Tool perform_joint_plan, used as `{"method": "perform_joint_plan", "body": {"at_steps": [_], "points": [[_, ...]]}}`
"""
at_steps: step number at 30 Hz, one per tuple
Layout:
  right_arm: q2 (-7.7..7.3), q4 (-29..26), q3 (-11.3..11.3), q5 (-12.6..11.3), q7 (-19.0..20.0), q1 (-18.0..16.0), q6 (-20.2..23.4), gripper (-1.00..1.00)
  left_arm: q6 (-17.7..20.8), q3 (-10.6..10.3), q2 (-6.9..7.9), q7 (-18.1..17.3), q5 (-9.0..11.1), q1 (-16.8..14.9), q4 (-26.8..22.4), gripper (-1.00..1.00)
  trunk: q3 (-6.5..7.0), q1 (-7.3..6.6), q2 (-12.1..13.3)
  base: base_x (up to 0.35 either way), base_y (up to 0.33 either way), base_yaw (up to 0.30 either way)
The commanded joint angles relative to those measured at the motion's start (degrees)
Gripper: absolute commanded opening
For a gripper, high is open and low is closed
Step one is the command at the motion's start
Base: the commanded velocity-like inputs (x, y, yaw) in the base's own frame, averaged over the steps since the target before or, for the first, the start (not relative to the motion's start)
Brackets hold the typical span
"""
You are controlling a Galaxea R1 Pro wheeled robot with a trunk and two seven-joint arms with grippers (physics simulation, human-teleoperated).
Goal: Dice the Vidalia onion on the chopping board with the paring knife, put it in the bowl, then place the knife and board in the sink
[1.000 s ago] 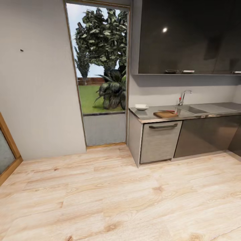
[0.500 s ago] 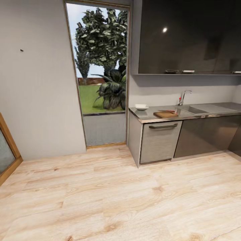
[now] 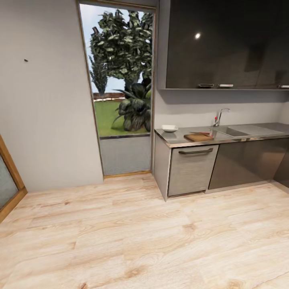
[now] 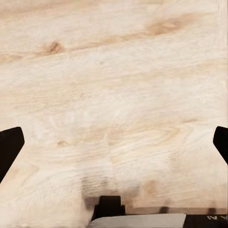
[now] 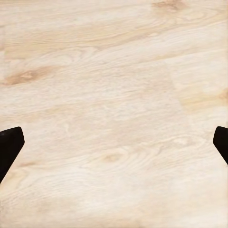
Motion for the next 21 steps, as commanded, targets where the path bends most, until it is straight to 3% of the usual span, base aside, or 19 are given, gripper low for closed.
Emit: {"method": "perform_joint_plan", "body": {"at_steps": [1, 21], "points": [[0.03, 0.1, 0.0, 0.0, 0.0, 0.0, -0.2, 1.0, -0.1, 0.0, 0.01, 0.0, 0.0, 0.0, 0.2, 1.0, -0.05, 0.0, 0.0, 0.0, -0.131, 0.0], [0.15, 0.1, 0.1, 0.1, -0.1, -0.1, -0.2, 1.0, -0.1, 0.0, 0.03, 0.1, 0.0, 0.0, 0.7, 1.0, -0.05, 0.0, 0.0, 0.0, -0.295, 0.0]]}}
